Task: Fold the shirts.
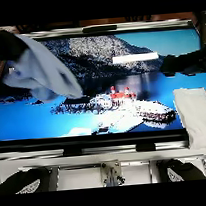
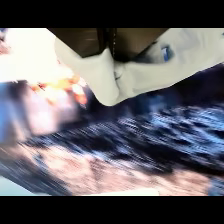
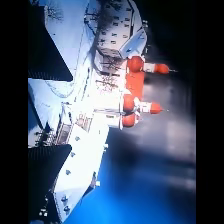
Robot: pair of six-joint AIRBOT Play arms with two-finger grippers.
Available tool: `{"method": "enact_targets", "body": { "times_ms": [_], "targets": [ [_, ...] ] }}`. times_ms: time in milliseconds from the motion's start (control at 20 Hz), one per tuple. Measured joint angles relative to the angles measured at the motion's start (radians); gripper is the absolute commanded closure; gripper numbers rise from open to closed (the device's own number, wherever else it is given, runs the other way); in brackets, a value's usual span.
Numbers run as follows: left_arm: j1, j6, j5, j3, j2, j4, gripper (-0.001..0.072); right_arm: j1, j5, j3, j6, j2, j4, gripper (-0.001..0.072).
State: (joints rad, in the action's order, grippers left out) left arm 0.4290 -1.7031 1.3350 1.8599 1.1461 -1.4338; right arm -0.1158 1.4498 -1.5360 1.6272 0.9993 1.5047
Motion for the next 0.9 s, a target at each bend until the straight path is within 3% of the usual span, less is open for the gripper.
{"method": "enact_targets", "body": {
  "times_ms": [250, 300, 350, 500, 550, 600, 800, 900],
  "targets": [
    [0.303, -0.093, -0.176, -0.275, 0.051, 0.017, 0.0656, 0.000, 0.070, 0.000, 0.015, -0.113, 0.142, 0.0207],
    [0.346, -0.111, -0.206, -0.319, 0.077, 0.018, 0.0407, 0.000, 0.086, 0.000, 0.015, -0.119, 0.159, 0.0207],
    [0.384, -0.131, -0.234, -0.351, 0.108, 0.021, -0.0013, 0.000, 0.100, 0.000, 0.015, -0.124, 0.172, 0.0206],
    [0.429, -0.158, -0.262, -0.383, 0.173, 0.021, -0.0013, 0.000, 0.128, 0.000, 0.012, -0.123, 0.197, 0.0197],
    [0.420, -0.156, -0.251, -0.375, 0.183, 0.010, -0.0013, 0.000, 0.134, 0.000, 0.011, -0.118, 0.198, 0.0078],
    [0.399, -0.147, -0.215, -0.360, 0.191, -0.015, -0.0013, 0.000, 0.141, 0.000, 0.011, -0.109, 0.199, 0.0051],
    [0.203, -0.061, 0.011, -0.301, 0.204, -0.169, -0.0013, 0.000, 0.182, 0.002, -0.010, -0.047, 0.179, 0.0051],
    [0.051, -0.030, 0.078, -0.309, 0.205, -0.165, -0.0013, 0.000, 0.193, 0.016, -0.024, -0.006, 0.143, 0.0051]
  ]
}}
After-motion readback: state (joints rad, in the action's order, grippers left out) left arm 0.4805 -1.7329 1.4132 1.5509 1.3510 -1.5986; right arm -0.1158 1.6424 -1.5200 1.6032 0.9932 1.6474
